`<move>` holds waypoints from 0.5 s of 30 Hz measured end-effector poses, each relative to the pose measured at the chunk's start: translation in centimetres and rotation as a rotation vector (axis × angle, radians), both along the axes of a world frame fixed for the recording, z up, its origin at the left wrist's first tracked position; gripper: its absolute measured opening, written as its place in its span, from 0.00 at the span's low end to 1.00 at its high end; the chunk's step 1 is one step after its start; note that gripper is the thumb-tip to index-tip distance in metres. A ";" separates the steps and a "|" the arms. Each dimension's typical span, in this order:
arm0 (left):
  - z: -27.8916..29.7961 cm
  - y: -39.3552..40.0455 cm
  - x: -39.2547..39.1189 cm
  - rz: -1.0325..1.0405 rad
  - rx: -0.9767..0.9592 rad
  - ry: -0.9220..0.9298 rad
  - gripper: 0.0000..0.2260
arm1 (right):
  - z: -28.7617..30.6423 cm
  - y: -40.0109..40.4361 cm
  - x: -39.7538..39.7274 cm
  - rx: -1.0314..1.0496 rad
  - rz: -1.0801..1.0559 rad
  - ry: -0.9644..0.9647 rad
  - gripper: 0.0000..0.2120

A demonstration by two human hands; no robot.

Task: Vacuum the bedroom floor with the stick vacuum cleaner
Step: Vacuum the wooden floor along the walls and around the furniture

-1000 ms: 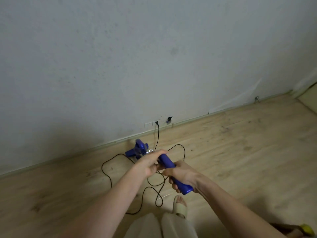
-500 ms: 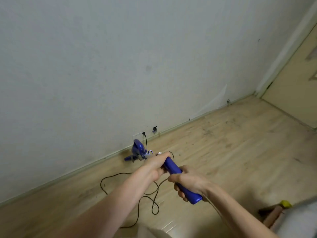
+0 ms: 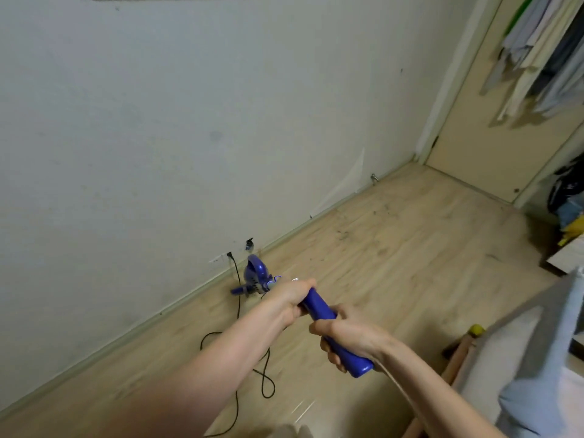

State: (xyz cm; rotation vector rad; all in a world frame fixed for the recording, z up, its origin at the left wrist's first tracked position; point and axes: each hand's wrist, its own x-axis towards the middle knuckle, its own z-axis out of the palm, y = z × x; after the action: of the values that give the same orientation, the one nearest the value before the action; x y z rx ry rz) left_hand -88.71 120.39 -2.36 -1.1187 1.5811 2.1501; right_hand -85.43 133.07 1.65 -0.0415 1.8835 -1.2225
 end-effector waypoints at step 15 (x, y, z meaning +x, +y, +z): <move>-3.3 -2.1 -10.8 0.032 0.030 -0.033 0.08 | -3.5 -2.3 -10.1 0.042 -0.025 0.042 0.06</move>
State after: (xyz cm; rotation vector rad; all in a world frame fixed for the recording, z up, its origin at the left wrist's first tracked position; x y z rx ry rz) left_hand -99.50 118.33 -5.65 -1.1713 1.5226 2.1566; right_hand -95.54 130.77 -1.84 -0.0210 1.9506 -1.2077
